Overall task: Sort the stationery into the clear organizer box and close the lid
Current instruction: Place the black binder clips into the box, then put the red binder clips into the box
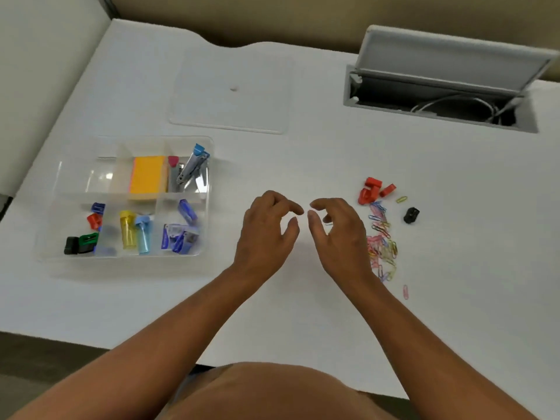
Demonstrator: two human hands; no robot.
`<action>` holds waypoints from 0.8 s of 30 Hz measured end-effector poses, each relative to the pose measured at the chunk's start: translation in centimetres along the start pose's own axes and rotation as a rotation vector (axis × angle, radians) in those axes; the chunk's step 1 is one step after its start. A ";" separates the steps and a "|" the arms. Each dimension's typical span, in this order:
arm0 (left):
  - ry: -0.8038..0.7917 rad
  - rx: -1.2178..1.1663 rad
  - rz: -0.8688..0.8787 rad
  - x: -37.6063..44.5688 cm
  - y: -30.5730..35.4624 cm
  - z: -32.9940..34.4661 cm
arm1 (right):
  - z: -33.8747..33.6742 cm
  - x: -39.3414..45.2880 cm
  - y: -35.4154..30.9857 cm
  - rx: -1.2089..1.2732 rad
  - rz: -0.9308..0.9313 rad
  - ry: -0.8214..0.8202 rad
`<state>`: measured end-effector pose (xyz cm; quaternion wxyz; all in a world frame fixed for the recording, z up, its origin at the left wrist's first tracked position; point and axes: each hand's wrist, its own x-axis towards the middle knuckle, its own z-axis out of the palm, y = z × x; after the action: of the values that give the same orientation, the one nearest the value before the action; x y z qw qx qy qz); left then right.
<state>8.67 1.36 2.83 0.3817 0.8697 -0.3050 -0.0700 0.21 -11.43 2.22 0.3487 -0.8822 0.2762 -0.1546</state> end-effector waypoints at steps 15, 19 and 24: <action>-0.301 0.130 -0.009 6.6 7.4 12.4 | -9.6 2.9 16.8 -0.201 0.230 0.030; -0.320 0.240 -0.018 7.7 7.8 13.9 | -9.6 2.8 16.9 -0.140 0.242 0.069; -0.302 0.287 -0.015 8.6 7.7 15.1 | -10.1 2.2 15.6 0.306 0.426 0.150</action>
<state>6.61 -17.07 -1.28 0.2032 0.8971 -0.3591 -0.1580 -8.65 -27.54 -1.39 0.4814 -0.7273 0.4539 -0.1825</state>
